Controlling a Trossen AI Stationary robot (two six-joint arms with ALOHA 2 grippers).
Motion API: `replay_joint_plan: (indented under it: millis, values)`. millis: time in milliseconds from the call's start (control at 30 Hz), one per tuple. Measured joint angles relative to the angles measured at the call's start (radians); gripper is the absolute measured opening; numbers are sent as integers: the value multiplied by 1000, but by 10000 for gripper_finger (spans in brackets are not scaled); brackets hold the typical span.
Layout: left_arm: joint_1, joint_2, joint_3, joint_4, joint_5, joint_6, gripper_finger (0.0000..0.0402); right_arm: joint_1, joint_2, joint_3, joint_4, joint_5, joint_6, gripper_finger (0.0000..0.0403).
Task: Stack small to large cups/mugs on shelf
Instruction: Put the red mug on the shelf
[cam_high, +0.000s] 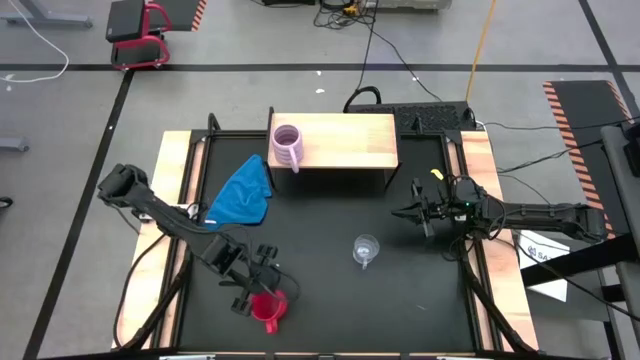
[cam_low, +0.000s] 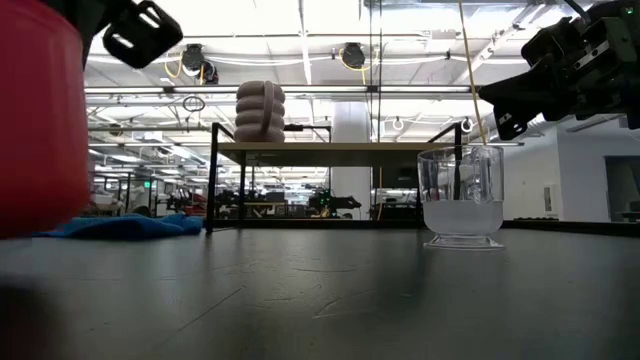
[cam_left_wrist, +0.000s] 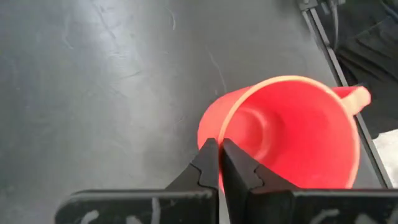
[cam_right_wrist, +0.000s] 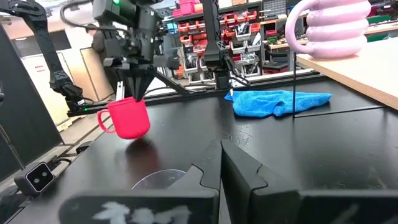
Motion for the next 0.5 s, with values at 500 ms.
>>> replay_joint_plan:
  millis: [500]
  values:
    - [67, -218, 4, -22, -35, 62, 2, 0, 3, 0, 0, 0, -7, 0]
